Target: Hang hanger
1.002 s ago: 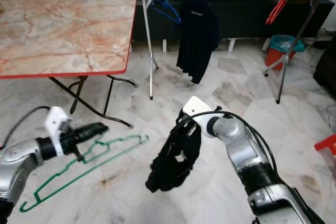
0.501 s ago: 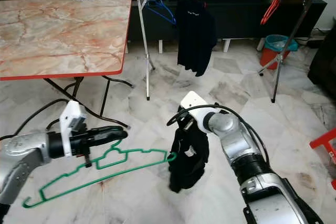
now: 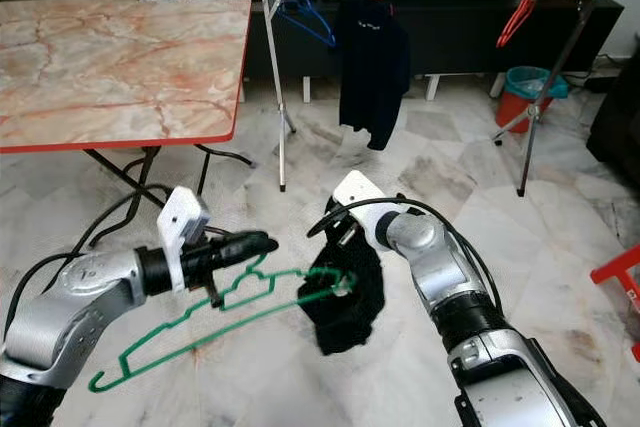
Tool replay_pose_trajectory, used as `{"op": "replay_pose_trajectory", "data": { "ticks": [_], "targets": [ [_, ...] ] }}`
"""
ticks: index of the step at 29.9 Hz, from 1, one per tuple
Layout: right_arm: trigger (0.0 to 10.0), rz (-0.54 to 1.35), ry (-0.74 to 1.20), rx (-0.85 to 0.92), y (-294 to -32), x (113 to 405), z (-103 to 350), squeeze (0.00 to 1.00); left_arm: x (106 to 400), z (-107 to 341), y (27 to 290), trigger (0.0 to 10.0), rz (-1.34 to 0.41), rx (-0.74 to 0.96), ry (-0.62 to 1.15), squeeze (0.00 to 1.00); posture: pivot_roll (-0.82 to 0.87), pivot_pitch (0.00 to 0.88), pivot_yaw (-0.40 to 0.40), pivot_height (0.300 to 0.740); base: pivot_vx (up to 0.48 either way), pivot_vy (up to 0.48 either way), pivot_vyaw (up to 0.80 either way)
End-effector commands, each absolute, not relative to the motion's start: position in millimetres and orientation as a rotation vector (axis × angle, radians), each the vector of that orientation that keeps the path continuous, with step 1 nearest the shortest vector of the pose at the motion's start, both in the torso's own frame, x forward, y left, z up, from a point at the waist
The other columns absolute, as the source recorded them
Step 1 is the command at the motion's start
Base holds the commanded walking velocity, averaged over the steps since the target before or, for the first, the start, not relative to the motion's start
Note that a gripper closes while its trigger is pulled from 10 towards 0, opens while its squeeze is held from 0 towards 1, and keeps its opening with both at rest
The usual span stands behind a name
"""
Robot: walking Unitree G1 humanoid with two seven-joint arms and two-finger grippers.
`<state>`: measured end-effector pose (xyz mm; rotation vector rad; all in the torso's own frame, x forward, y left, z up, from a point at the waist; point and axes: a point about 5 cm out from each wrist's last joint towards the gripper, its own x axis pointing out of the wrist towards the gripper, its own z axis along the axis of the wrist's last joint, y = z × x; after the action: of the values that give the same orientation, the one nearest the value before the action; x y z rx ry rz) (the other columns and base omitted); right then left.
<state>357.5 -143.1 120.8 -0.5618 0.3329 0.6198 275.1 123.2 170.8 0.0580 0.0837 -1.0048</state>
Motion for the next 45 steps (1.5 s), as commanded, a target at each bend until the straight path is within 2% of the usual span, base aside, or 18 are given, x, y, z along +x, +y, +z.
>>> {"op": "replay_pose_trajectory", "data": {
  "ticks": [1,12,21,31,45],
  "targets": [
    [10.0,0.617,0.299,-0.537,-140.1,357.8,127.7,0.00,280.2,172.1,124.4,10.0,-0.954,0.078,0.068,0.00,0.10,0.000,0.001,0.740,0.000,0.000,0.00],
    [10.0,0.616,0.299,-0.526,-137.6,357.0,129.1,0.00,281.6,172.9,122.1,10.0,-0.928,0.080,0.058,0.00,0.10,0.000,0.001,0.740,0.000,0.000,0.00],
    [10.0,0.576,0.314,-0.538,-147.4,358.4,128.2,0.00,275.4,165.6,141.5,10.0,-0.928,0.171,0.137,0.00,0.11,0.000,0.002,0.740,0.000,0.000,0.00],
    [10.0,0.589,0.309,-0.522,-141.1,357.5,129.5,0.00,272.8,168.4,124.5,10.0,-0.991,0.107,0.112,0.00,0.10,0.000,0.002,0.740,0.000,0.000,0.00],
    [10.0,0.605,0.314,-0.506,-137.7,356.1,130.0,0.00,279.5,167.0,118.7,10.0,-0.931,0.137,0.084,0.00,0.10,0.000,0.002,0.740,0.000,0.000,0.00]
  ]
}}
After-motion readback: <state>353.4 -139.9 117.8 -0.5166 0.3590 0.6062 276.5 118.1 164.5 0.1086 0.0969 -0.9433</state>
